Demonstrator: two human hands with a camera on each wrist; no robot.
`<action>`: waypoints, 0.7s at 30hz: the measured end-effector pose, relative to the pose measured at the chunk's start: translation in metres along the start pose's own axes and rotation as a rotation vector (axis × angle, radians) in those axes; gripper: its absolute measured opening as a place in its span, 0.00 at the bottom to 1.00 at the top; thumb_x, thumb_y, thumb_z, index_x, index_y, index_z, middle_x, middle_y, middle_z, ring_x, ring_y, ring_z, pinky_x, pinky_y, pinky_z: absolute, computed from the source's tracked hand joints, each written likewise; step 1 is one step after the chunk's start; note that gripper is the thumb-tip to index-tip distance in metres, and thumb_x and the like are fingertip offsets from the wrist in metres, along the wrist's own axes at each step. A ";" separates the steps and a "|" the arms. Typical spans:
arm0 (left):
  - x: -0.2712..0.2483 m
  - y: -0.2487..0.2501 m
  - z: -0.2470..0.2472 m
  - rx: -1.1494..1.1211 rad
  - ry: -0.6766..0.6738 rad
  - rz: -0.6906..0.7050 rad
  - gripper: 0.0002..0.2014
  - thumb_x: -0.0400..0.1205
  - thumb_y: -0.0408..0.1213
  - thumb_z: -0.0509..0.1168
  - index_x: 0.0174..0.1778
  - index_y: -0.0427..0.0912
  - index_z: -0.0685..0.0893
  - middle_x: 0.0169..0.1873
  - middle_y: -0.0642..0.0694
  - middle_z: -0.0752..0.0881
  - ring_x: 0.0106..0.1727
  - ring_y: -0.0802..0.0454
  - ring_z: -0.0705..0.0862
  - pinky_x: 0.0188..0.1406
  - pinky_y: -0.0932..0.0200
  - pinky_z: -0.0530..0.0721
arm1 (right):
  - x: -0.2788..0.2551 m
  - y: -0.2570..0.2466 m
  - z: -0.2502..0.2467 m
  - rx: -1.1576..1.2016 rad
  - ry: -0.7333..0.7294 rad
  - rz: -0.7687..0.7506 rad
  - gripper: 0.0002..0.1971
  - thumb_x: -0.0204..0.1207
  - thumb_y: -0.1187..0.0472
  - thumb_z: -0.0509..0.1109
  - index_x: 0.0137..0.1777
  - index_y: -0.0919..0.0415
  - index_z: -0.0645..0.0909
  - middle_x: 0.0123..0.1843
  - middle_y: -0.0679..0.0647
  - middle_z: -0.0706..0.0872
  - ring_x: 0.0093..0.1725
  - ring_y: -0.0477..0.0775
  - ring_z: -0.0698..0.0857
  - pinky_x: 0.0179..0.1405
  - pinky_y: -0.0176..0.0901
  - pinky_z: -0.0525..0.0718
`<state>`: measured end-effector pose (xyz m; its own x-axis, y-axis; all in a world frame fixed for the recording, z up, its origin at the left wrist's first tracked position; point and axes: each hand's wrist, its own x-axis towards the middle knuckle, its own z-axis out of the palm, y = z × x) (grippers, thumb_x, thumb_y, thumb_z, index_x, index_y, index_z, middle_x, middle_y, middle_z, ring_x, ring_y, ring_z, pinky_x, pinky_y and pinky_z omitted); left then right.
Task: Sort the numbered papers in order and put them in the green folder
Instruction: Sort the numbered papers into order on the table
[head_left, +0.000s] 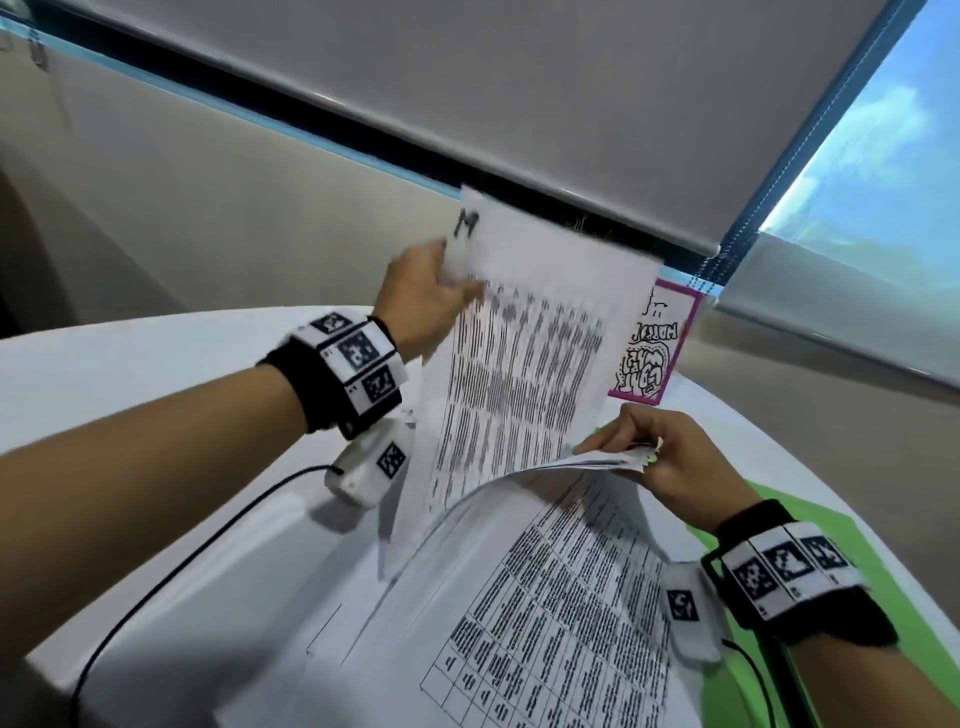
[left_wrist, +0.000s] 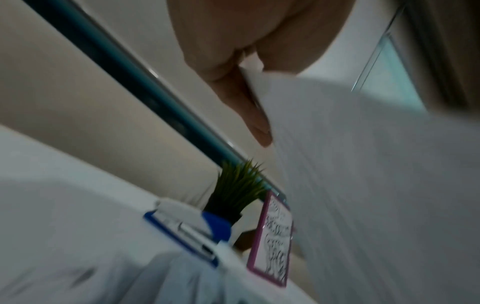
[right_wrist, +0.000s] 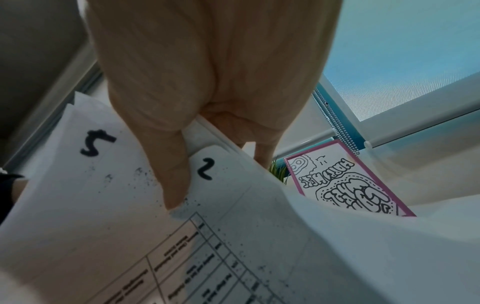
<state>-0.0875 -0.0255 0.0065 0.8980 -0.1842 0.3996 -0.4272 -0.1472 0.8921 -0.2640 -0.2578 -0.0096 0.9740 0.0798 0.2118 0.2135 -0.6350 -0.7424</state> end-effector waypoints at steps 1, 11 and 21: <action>-0.008 -0.008 0.003 0.027 -0.115 -0.074 0.12 0.77 0.38 0.74 0.54 0.39 0.86 0.48 0.42 0.90 0.50 0.45 0.89 0.54 0.47 0.87 | 0.001 0.000 0.001 0.000 0.001 -0.004 0.10 0.71 0.78 0.75 0.35 0.76 0.75 0.45 0.55 0.94 0.48 0.50 0.92 0.44 0.33 0.84; -0.052 -0.040 0.025 -0.086 -0.428 -0.258 0.14 0.77 0.38 0.74 0.53 0.33 0.86 0.48 0.40 0.91 0.50 0.43 0.90 0.55 0.48 0.87 | 0.021 0.006 0.008 -0.084 0.026 -0.037 0.09 0.71 0.72 0.78 0.37 0.72 0.79 0.44 0.56 0.93 0.47 0.50 0.92 0.46 0.36 0.86; -0.059 -0.030 0.023 0.180 -0.628 -0.215 0.09 0.76 0.34 0.71 0.51 0.38 0.88 0.48 0.44 0.91 0.51 0.46 0.89 0.54 0.47 0.87 | 0.031 0.005 0.006 -0.188 0.064 -0.078 0.06 0.71 0.68 0.79 0.39 0.60 0.85 0.36 0.50 0.87 0.35 0.42 0.82 0.39 0.32 0.79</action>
<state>-0.1298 -0.0329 -0.0487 0.7565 -0.6534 -0.0286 -0.3065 -0.3928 0.8670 -0.2320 -0.2539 -0.0098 0.9469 0.0892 0.3090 0.2648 -0.7612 -0.5920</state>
